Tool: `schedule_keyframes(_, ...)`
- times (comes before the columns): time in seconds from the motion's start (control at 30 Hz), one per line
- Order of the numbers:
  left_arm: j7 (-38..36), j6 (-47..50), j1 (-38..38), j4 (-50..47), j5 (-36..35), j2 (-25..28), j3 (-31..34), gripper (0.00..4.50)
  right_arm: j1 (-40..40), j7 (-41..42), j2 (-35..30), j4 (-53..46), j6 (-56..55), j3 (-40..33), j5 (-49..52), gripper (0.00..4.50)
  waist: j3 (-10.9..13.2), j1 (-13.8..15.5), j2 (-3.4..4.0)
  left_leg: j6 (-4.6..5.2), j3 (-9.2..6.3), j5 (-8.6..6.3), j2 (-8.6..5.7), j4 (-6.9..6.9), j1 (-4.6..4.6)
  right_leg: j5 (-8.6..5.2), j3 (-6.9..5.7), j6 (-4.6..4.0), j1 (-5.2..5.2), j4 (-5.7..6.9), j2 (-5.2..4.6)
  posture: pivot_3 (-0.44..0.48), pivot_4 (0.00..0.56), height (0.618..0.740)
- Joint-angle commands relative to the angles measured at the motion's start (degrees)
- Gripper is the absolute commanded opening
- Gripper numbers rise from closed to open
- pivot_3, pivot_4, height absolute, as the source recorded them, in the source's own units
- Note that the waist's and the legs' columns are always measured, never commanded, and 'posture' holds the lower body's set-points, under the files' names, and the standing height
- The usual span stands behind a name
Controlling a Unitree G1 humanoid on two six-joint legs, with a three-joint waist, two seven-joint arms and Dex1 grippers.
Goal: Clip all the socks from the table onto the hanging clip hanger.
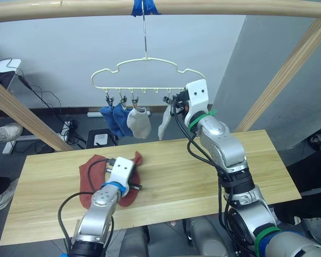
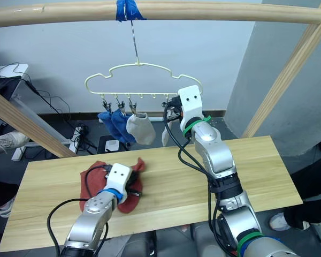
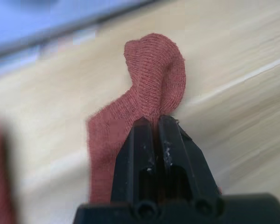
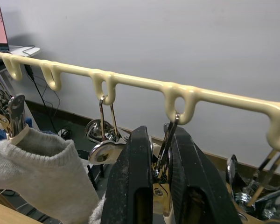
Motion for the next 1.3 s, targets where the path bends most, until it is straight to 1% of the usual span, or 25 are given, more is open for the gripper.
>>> schedule_keyframes(0.03,-1.51,-7.07,-1.79,-3.51,2.02,-1.25,-4.38,0.0,-0.54,-0.05,0.24,-3.54,0.22,-0.39,0.19,0.13,0.0,-0.01,0.0,0.0,0.02,0.0,0.0,-0.01,0.0,0.0,0.02,0.01,0.0,-0.02,0.0,-0.202,0.239,0.74)
schedule_keyframes(0.17,-1.46,-11.33,-6.24,-1.98,3.78,-5.01,-8.79,0.0,-0.82,-0.21,0.31,-4.31,0.97,-0.47,0.23,0.13,0.0,-0.01,0.0,0.0,0.05,0.0,0.0,-0.05,0.0,-0.02,0.04,0.04,-0.02,-0.04,0.01,-0.202,0.239,0.74)
schedule_keyframes(0.23,-0.09,-13.03,-9.06,0.49,4.94,-7.37,-9.85,0.0,-0.94,-0.3,0.39,-4.56,1.24,-0.4,0.2,0.13,0.0,-0.06,0.0,0.0,0.05,0.0,0.0,-0.06,-0.01,-0.04,0.03,0.07,-0.02,-0.04,0.02,-0.222,0.235,0.74)
schedule_keyframes(0.47,4.04,-17.15,-16.44,7.96,7.15,-12.39,-9.43,0.0,-0.89,-0.53,0.37,-5.56,2.08,-0.32,0.1,0.13,0.0,-0.71,0.0,0.01,0.08,0.0,-0.01,-0.07,-0.02,-0.08,0.05,0.15,-0.02,-0.08,0.04,-0.235,0.234,0.74)
schedule_keyframes(0.6,5.4,-18.57,-18.7,10.39,7.26,-13.38,-8.57,0.0,-0.7,-0.65,0.29,-6.01,2.47,-0.3,0.04,0.13,0.0,-0.87,0.0,0.01,0.08,0.0,-0.01,-0.12,-0.02,-0.08,0.05,0.16,-0.02,-0.12,0.04,-0.241,0.234,0.74)
schedule_keyframes(0.77,6.53,-19.01,-19.88,11.06,6.7,-14.19,-7.28,0.0,-0.52,-0.82,0.28,-6.36,2.71,-0.2,-0.13,0.13,0.0,-0.88,0.0,0.01,0.09,0.0,-0.01,-0.14,-0.02,-0.09,0.06,0.17,-0.02,-0.15,0.04,-0.245,0.234,0.74)
schedule_keyframes(1.3,6.38,-17.36,-21.43,8.91,5.22,-16.57,-6.07,0.0,-0.19,-0.66,0.08,-6.22,3.22,0.03,-0.3,0.13,0.0,-0.88,0.0,0.01,0.09,0.0,-0.01,-0.24,-0.03,-0.09,0.05,0.18,-0.02,-0.25,0.04,-0.239,0.237,0.74)
